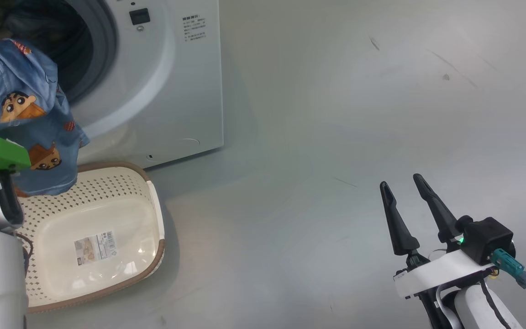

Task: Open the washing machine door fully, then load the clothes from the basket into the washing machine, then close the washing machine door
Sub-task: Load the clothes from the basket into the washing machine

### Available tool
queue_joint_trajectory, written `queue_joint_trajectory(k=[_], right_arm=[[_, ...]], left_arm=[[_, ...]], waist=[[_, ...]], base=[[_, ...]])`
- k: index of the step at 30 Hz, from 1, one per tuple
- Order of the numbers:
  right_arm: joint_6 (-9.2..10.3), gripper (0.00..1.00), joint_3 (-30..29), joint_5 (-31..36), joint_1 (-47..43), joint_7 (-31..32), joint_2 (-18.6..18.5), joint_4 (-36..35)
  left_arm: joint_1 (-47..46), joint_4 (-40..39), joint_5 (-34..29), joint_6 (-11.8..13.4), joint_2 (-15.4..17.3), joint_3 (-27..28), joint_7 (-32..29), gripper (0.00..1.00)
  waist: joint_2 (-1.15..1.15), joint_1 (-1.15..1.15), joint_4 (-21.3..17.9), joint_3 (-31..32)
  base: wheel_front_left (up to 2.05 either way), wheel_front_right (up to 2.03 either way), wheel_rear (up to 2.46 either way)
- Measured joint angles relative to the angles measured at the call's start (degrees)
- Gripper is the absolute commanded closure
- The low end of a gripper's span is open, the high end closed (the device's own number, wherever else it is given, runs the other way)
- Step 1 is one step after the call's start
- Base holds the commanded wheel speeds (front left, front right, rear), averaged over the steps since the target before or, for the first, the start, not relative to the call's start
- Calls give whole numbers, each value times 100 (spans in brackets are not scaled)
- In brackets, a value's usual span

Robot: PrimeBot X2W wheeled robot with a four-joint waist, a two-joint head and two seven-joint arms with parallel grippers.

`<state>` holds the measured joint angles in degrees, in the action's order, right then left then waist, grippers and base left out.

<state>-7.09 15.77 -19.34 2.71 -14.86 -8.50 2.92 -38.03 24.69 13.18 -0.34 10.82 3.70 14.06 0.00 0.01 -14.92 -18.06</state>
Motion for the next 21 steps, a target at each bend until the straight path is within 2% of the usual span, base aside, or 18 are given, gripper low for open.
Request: queue_joint_trajectory(k=[11, 21], right_arm=[[0, 0, 65, 0, 123, 0, -21, 36], [0, 0, 147, -19, 140, 0, -62, 37]], left_arm=[[-608, 775, -110, 27, 231, 75, 0, 100], [-1497, 1235, -121, 49, 403, 159, 0, 100]], waist=[[0, 0, -269, -388], [0, 0, -349, -676]], base=[[0, 0, 0], [0, 0, 0]])
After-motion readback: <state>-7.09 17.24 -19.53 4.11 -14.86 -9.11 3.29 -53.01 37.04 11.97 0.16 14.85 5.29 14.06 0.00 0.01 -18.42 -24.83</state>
